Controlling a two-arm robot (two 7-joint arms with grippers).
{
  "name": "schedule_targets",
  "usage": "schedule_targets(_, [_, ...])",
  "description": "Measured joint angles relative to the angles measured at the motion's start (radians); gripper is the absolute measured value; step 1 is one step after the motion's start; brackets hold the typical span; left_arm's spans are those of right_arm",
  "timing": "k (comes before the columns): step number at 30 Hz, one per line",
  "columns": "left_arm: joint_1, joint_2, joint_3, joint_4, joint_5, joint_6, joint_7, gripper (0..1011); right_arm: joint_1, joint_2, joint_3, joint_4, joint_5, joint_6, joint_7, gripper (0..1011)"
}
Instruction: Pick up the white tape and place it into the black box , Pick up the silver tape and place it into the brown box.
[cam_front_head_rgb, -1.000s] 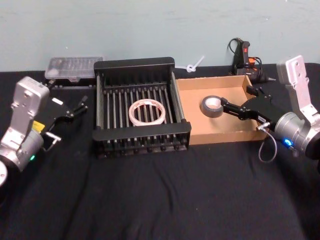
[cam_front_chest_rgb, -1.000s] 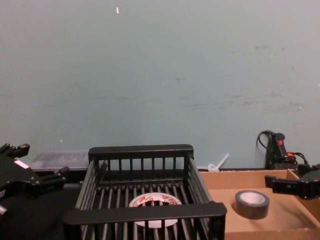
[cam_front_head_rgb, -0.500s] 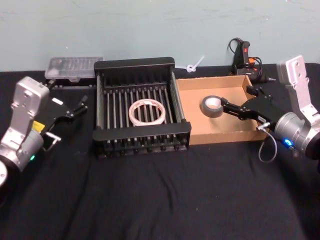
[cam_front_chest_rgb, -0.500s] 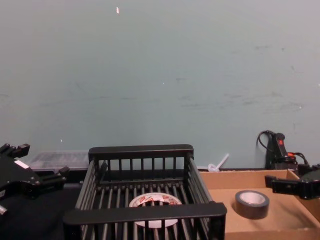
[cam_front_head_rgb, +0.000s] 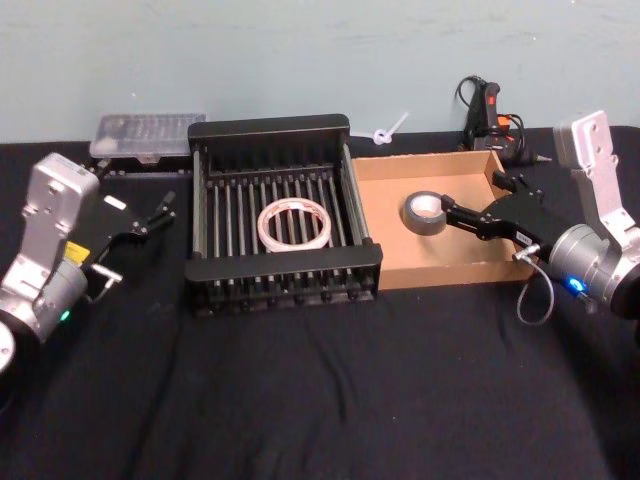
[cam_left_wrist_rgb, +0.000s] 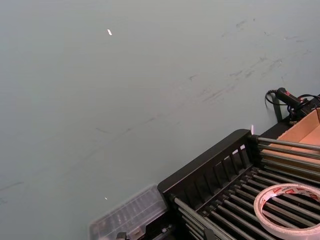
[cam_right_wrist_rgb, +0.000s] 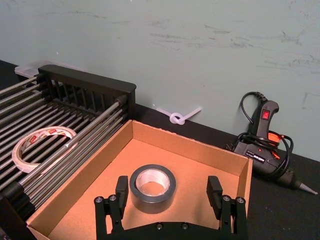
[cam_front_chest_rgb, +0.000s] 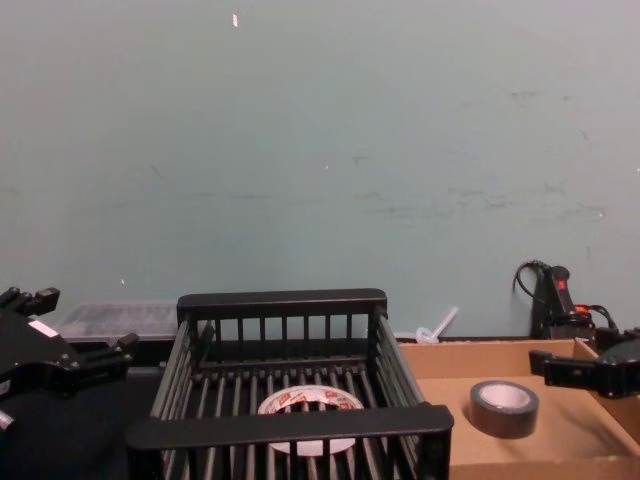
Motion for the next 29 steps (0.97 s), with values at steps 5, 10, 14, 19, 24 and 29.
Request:
schedule_targets(5, [0.0,0.0,0.0,0.0,0.0,0.0,0.0,1001,0.0,0.0,0.0,0.0,0.0,0.0,0.0,1002])
schedule_targets(10, [0.0,0.0,0.0,0.0,0.0,0.0,0.0,1001,0.0,0.0,0.0,0.0,0.0,0.0,0.0,1002])
schedule_targets(14, [0.0,0.0,0.0,0.0,0.0,0.0,0.0,1001,0.0,0.0,0.0,0.0,0.0,0.0,0.0,1002])
schedule_targets(19, [0.0,0.0,0.0,0.0,0.0,0.0,0.0,1001,0.0,0.0,0.0,0.0,0.0,0.0,0.0,1002])
schedule_targets(24, [0.0,0.0,0.0,0.0,0.0,0.0,0.0,1001,0.0,0.0,0.0,0.0,0.0,0.0,0.0,1002])
schedule_targets(29, [0.0,0.0,0.0,0.0,0.0,0.0,0.0,1001,0.0,0.0,0.0,0.0,0.0,0.0,0.0,1002])
